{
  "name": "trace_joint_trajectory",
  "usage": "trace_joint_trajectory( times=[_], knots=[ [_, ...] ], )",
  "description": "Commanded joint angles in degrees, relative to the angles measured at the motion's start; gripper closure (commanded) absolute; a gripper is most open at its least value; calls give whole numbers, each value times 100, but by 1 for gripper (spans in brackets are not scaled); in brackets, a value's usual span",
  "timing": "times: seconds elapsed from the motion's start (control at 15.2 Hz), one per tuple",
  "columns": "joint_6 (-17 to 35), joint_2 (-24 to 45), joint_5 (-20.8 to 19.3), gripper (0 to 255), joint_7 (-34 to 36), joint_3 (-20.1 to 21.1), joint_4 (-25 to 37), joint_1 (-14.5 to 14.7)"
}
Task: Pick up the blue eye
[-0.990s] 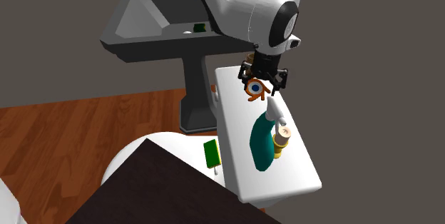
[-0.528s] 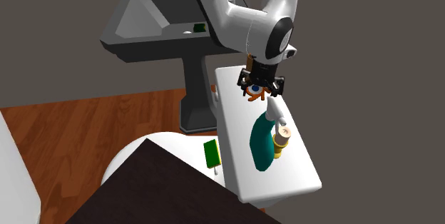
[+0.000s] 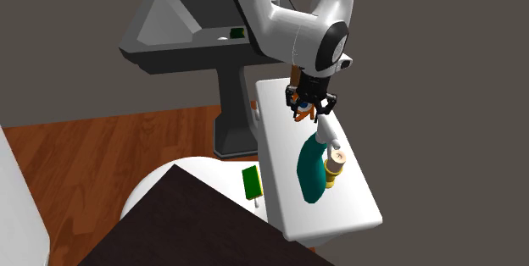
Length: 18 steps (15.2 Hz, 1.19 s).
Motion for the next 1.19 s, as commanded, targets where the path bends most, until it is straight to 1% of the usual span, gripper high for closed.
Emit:
trace_joint_trajectory(
  times=[0.0,0.07,1.12],
  knots=[
    [0,0,0,255,0,0,0,0],
    [-4,3,0,255,-3,-1,8,-2],
    [-963,-856,-58,255,21,-31,109,23]
  ],
)
